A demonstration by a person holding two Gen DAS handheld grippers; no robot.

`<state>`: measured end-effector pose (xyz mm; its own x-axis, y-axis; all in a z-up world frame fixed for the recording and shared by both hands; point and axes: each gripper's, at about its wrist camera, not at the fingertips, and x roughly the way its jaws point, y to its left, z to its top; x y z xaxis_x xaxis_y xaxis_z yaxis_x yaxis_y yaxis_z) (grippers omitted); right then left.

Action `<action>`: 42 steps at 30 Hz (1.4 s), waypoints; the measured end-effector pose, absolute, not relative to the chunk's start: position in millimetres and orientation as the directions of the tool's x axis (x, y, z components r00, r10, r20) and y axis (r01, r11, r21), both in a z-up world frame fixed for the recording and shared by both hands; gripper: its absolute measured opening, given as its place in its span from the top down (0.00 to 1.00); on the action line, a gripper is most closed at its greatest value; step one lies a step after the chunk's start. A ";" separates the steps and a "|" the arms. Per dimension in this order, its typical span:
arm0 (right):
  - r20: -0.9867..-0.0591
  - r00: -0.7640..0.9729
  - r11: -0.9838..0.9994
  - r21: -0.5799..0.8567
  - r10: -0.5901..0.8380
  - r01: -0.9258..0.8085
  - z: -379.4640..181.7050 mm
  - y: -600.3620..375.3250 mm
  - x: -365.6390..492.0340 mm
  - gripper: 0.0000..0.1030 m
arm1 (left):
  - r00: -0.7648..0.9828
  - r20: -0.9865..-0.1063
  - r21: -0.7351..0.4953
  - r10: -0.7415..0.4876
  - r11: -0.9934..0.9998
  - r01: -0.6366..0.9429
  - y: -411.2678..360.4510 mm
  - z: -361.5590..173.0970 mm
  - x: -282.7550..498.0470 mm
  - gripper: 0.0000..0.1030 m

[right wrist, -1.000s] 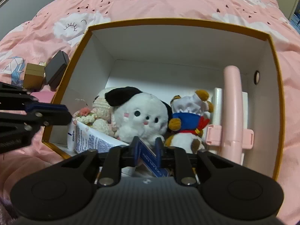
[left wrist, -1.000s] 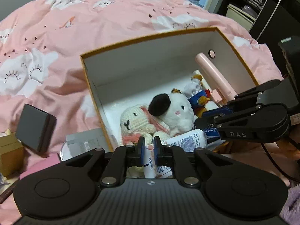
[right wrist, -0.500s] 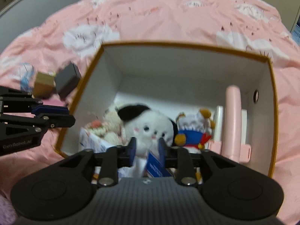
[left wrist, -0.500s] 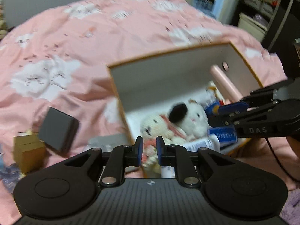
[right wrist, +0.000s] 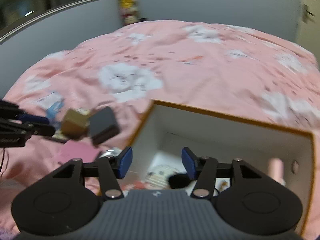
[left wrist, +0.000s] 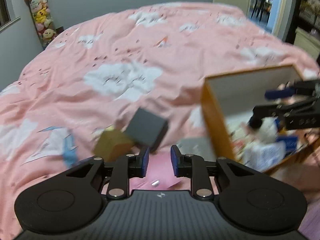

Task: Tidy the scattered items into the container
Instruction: 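Withdraw both grippers from the box toward the remaining items, then grasp the grey box with the right gripper while the left grasps the pink card holder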

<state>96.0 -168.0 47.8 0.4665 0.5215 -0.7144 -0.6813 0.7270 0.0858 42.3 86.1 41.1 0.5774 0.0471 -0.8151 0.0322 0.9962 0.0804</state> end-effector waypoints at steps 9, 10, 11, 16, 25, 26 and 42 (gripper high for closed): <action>-0.789 0.257 0.474 0.049 0.559 -0.879 35.2 -94.3 92.9 0.39 | 0.506 -0.862 0.105 -0.013 0.973 0.205 108.2 20.3 30.8 0.46; -0.797 0.245 0.455 0.042 0.552 -0.890 32.8 -88.0 93.2 0.42 | 0.499 -0.866 0.120 -0.016 0.964 0.239 107.1 17.0 30.4 0.46; -0.808 0.232 0.437 0.035 0.542 -0.899 29.8 -81.3 94.1 0.44 | 0.494 -0.870 0.135 -0.016 0.953 0.270 105.9 13.2 30.3 0.46; -0.873 0.156 0.326 0.004 0.461 -0.945 7.7 -51.8 95.9 0.44 | 0.451 -0.892 0.213 0.003 0.884 0.415 96.4 -11.6 33.6 0.46; -0.960 0.105 0.048 -0.096 0.260 -0.994 -32.4 -6.3 100.0 0.30 | 0.461 -0.883 0.405 0.093 0.650 0.643 69.5 -57.2 29.5 0.44; -0.966 0.106 0.019 -0.104 0.236 -0.994 -38.6 -2.0 98.6 0.27 | 0.471 -0.875 0.430 0.109 0.620 0.656 67.2 -62.1 27.6 0.44; -0.976 0.213 -0.101 -0.217 0.053 -0.971 -92.0 18.9 80.5 0.20 | 0.521 -0.833 0.534 0.184 0.515 0.671 53.2 -107.4 34.5 0.42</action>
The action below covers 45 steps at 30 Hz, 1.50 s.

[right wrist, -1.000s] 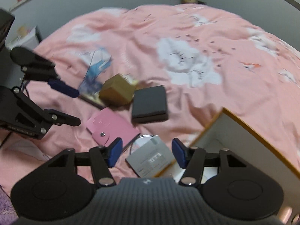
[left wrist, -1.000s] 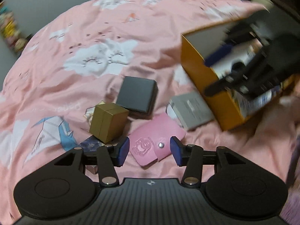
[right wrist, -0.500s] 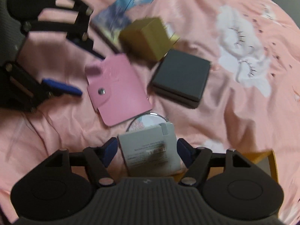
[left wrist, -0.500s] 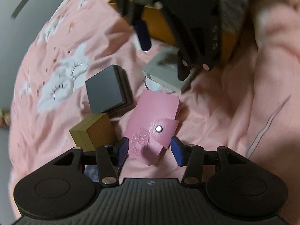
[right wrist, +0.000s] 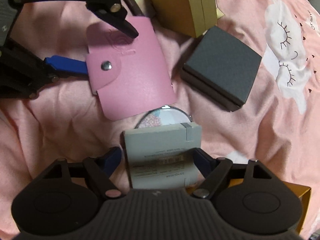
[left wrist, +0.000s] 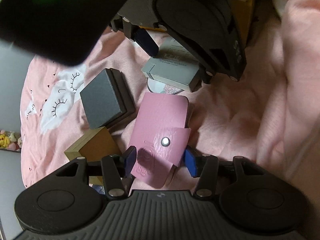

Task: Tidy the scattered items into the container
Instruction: 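Grasp the grey box with the right gripper while the left grasps the pink card holder, then lift the grey box with the right gripper while the left lifts the pink card holder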

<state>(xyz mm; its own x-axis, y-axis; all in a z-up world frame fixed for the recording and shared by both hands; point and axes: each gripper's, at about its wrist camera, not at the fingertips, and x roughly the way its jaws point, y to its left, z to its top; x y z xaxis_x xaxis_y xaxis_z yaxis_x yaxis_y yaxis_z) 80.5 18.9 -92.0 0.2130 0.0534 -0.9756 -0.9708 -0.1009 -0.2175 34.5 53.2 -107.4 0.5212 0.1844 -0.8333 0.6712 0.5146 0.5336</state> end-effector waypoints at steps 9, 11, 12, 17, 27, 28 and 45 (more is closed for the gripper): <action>-0.970 0.228 -0.086 -0.235 0.078 -0.968 -85.5 8.2 77.9 0.39 | 0.536 -0.827 0.524 0.170 0.579 0.625 57.2 -100.4 37.9 0.58; -0.976 0.193 -0.052 -0.199 0.099 -0.979 -75.2 1.6 82.9 0.53 | 0.542 -0.826 0.511 0.155 0.613 0.602 60.9 -93.2 38.8 0.67; -0.977 0.180 -0.036 -0.185 0.116 -0.982 -68.3 -2.0 85.9 0.57 | 0.543 -0.826 0.501 0.149 0.634 0.589 62.7 -88.9 40.3 0.67; -0.973 0.152 0.074 -0.141 0.175 -0.987 -38.1 -8.5 107.7 0.75 | 0.526 -0.844 0.409 0.103 0.759 0.507 76.6 -65.8 54.4 0.70; -0.972 0.175 0.181 -0.146 0.159 -0.973 -35.2 3.6 131.6 0.77 | 0.518 -0.853 0.322 0.065 0.847 0.423 88.1 -50.5 67.6 0.70; -0.971 0.180 0.186 -0.150 0.157 -0.971 -35.5 4.4 132.3 0.77 | 0.522 -0.851 0.324 0.067 0.848 0.419 87.8 -51.8 68.1 0.70; -0.915 0.209 0.220 -0.137 0.345 -0.966 21.8 -18.6 122.5 0.85 | 0.544 -0.839 0.243 0.024 0.911 0.333 90.9 -18.6 53.0 0.74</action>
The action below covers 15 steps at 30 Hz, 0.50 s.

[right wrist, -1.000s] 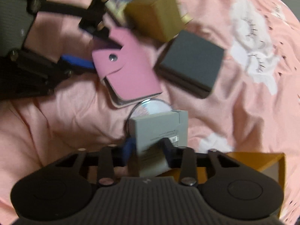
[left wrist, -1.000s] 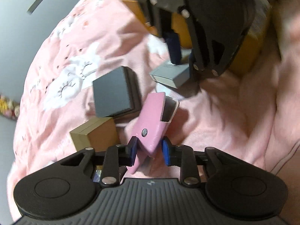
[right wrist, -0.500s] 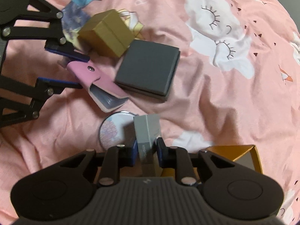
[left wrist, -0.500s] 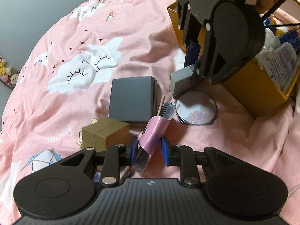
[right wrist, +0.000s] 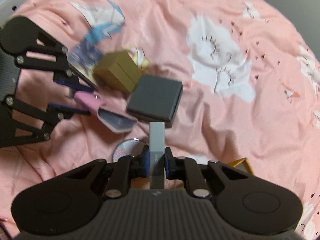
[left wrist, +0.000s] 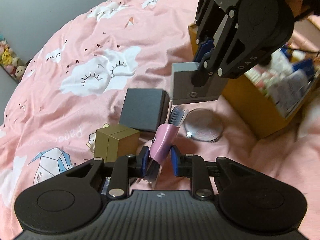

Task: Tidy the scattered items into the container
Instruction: 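Lift the grey box with the right gripper while the left lifts the pink card holder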

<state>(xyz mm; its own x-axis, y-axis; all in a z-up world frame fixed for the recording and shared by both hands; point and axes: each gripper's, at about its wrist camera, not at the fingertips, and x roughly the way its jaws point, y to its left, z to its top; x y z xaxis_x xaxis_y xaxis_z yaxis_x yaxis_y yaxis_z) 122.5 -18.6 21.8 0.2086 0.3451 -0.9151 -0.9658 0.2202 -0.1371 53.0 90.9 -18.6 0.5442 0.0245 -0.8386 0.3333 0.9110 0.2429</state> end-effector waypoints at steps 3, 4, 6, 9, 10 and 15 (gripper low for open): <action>-0.894 0.220 0.247 -0.128 0.390 -0.960 44.0 -31.1 119.1 0.85 | 0.561 -0.828 0.203 -0.001 0.932 0.301 90.6 1.1 50.3 0.74; -0.887 0.225 0.262 -0.123 0.404 -0.957 51.1 -36.0 119.2 0.85 | 0.571 -0.821 0.193 -0.008 0.937 0.290 89.9 8.3 50.1 0.74; -0.867 0.244 0.306 -0.112 0.435 -0.945 67.3 -50.0 120.4 0.85 | 0.593 -0.805 0.179 -0.019 0.945 0.273 87.4 21.4 50.2 0.74; -0.836 0.264 0.381 -0.072 0.480 -0.922 89.9 -76.6 124.0 0.85 | 0.628 -0.777 0.174 -0.034 0.948 0.266 78.4 38.9 53.1 0.74; -0.830 0.269 0.407 -0.056 0.489 -0.912 95.8 -85.6 125.4 0.85 | 0.639 -0.768 0.174 -0.038 0.948 0.267 74.4 43.5 53.5 0.74; -0.797 0.356 0.548 -0.038 0.487 -0.836 110.0 -137.6 136.5 0.85 | 0.672 -0.736 0.162 -0.085 0.941 0.297 53.1 60.3 61.9 0.74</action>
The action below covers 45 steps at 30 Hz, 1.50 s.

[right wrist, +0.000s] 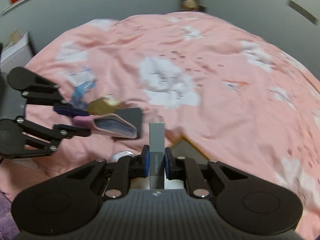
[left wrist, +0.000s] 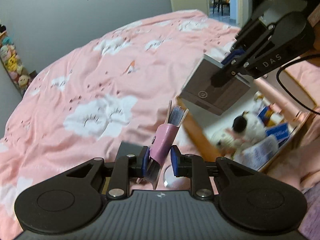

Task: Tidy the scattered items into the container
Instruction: 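Lift the grey box with the right gripper while the left lifts the pink card holder, then carry both items over the box and open the right gripper to drop the grey box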

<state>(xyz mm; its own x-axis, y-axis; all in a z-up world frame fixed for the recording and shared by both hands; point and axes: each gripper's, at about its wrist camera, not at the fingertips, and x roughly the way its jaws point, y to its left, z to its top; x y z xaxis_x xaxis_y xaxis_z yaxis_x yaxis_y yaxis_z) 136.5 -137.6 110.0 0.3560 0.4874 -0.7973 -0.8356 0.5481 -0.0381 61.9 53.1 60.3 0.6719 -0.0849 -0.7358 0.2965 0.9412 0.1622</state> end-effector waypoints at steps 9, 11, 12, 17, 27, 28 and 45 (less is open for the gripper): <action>-0.807 0.338 0.733 0.162 0.484 -0.661 67.3 -191.6 176.0 0.85 | 0.670 -0.723 0.152 -0.167 0.908 0.391 5.2 65.4 92.5 0.74; -0.800 0.336 0.747 0.198 0.497 -0.635 56.0 -193.8 181.1 0.85 | 0.669 -0.726 0.175 -0.163 0.895 0.409 -4.7 62.5 98.3 0.74; -0.796 0.332 0.752 0.219 0.506 -0.621 49.5 -193.3 184.7 0.85 | 0.666 -0.728 0.185 -0.161 0.890 0.417 -8.1 60.8 101.0 0.74; -0.793 0.300 0.762 0.292 0.531 -0.578 20.1 -186.1 201.7 0.85 | 0.652 -0.746 0.228 -0.134 0.869 0.439 -20.7 49.7 114.5 0.74; -0.791 0.216 0.761 0.414 0.572 -0.499 -20.5 -186.1 226.8 0.84 | 0.663 -0.742 0.325 -0.095 0.815 0.481 -41.3 42.1 126.3 0.74; -0.793 0.214 0.764 0.416 0.570 -0.494 -22.5 -186.7 228.2 0.84 | 0.663 -0.743 0.328 -0.094 0.812 0.483 -42.6 42.3 127.5 0.74; -0.871 0.280 0.864 0.262 0.404 -0.430 -43.2 -195.8 232.7 0.67 | 0.668 -0.736 0.314 -0.114 0.816 0.485 -53.9 43.9 132.3 0.74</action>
